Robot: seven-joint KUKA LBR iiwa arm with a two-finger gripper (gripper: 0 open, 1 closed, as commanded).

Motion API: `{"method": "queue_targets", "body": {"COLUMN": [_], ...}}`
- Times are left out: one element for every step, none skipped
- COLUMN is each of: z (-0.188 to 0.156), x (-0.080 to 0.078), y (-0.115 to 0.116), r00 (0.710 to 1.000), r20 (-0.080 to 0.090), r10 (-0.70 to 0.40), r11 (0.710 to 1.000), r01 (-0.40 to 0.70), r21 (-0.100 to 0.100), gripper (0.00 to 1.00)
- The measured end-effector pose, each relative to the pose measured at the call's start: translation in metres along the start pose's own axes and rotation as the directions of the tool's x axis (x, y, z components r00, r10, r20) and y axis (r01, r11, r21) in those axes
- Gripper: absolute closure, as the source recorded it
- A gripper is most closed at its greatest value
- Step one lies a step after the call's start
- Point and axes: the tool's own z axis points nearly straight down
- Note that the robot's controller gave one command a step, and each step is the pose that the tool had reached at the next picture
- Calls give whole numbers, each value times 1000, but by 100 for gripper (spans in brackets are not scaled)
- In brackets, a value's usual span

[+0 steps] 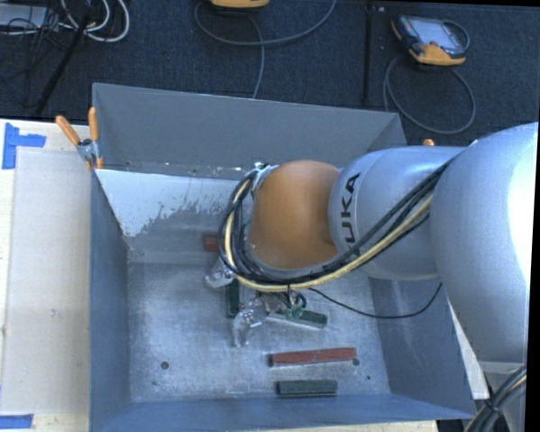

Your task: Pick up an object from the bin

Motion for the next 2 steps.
{"method": "queue_targets", "body": {"z": [-36,-5], "x": [14,-6], "y": [-2,-33], "r00": [999,908], "r20": [-20,4], "r10": [-51,-418], "r11": [999,908], "r01": [51,418], "r21": [-2,-2], "gripper": [0,100]}}
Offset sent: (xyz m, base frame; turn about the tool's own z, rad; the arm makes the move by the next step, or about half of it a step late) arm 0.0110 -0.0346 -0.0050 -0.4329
